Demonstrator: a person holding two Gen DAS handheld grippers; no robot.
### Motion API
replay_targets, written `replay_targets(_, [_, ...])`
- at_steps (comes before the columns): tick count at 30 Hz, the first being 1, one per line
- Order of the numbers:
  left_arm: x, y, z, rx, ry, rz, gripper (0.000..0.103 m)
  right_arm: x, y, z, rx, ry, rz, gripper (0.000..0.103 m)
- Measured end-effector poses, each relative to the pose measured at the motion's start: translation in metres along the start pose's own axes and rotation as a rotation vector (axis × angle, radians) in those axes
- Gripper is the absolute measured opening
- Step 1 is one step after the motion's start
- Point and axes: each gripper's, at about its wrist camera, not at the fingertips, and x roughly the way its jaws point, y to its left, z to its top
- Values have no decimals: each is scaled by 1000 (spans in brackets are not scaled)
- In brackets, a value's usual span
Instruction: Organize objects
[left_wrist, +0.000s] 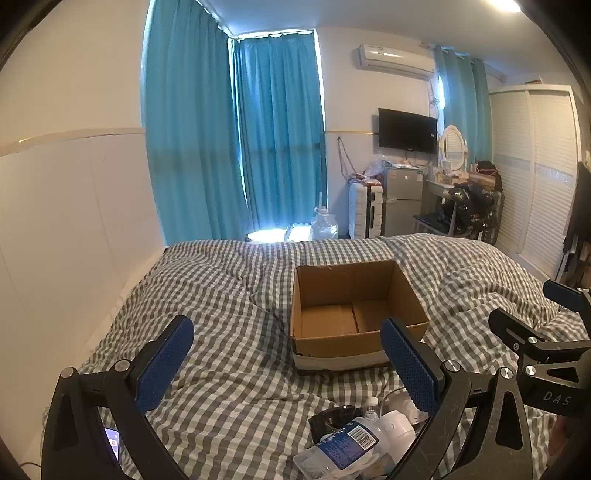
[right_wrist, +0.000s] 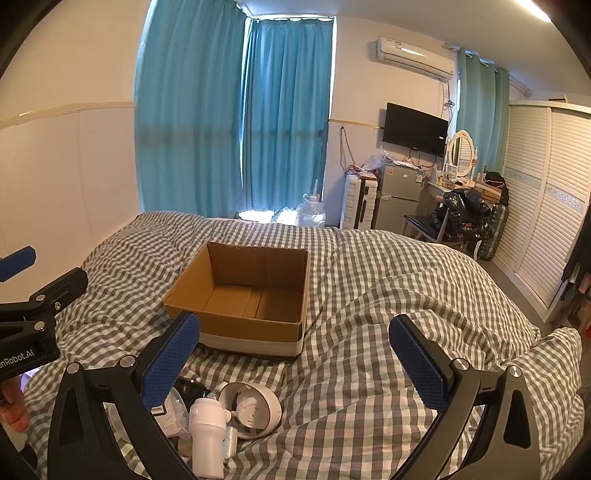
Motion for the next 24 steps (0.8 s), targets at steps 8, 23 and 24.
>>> replay_targets(8, [1,1,-1,-3,9,-21,103,0,-2,-2,4,2,-4,103])
replay_targets(23, [3,6,-3,-33,26,-19,103,-1,0,-4,-2,5,-11,103])
replay_targets(24, [2,6,-4,-28,22,-22,103,-1,0,-3,-3,7,-10,103])
